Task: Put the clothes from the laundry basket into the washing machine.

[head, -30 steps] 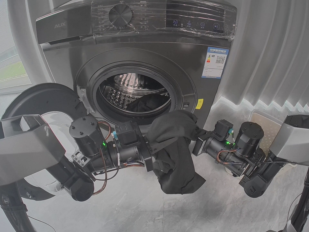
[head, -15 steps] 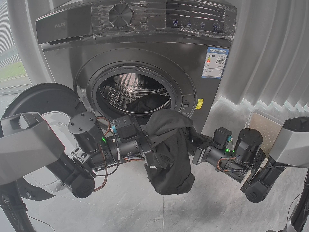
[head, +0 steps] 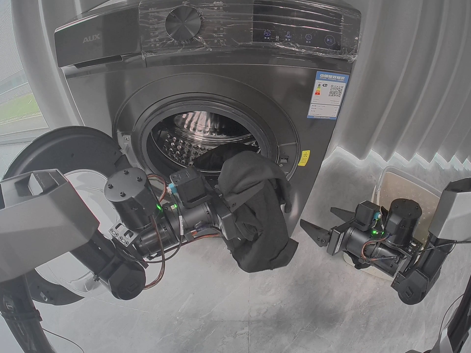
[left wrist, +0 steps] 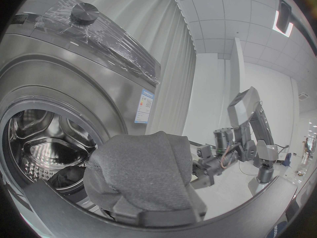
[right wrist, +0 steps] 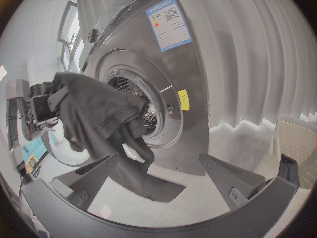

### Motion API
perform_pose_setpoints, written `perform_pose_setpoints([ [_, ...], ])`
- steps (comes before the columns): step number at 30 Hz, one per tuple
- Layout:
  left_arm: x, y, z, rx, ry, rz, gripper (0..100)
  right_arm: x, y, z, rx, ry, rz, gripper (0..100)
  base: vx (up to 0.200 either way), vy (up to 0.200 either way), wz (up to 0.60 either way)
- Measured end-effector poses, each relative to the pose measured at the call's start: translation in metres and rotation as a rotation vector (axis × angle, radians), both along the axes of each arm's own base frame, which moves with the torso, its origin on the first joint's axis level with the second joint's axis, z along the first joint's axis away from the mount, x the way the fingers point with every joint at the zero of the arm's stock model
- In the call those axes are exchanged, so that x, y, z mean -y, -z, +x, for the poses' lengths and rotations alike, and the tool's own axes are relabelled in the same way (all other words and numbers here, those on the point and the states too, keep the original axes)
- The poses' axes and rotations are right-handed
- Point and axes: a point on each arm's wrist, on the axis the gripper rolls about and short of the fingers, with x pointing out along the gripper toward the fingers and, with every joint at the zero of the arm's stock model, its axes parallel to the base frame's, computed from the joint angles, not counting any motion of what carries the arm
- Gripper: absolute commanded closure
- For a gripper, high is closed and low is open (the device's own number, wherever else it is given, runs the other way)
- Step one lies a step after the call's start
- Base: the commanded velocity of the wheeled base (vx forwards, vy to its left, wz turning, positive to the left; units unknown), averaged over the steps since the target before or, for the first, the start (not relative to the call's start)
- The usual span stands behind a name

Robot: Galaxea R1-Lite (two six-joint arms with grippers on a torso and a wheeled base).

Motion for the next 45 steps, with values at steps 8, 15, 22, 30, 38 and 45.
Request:
perform_pose_setpoints([
  [8, 0.002, -0.003, 0.002, -0.020, -0.026, -0.031, 100, -0.024, -0.001, -0.025, -0.003, -0.203, -0.014, 0, 0.000, 0.000, 0.00],
  [15, 0.003, -0.004, 0.001, -0.021, -0.029, -0.037, 100, -0.050, -0.007, -0.034, 0.039, -0.345, -0.006, 0, 0.000, 0.000, 0.00],
  [22, 0.008, -0.005, -0.003, -0.020, -0.006, -0.037, 100, -0.064, -0.006, -0.015, 0.079, -0.335, 0.009, 0, 0.000, 0.000, 0.00],
  [30, 0.014, -0.006, -0.009, -0.028, 0.019, -0.042, 100, -0.066, -0.002, 0.013, 0.114, -0.263, 0.021, 0, 0.000, 0.000, 0.00],
  [38, 0.019, -0.007, -0.013, -0.043, 0.036, -0.052, 100, -0.071, 0.002, 0.031, 0.137, -0.228, 0.033, 0, 0.000, 0.000, 0.00],
  [45, 0.020, -0.006, -0.015, -0.049, 0.040, -0.050, 100, -0.081, 0.001, 0.041, 0.166, -0.209, 0.052, 100, 0.000, 0.000, 0.00],
])
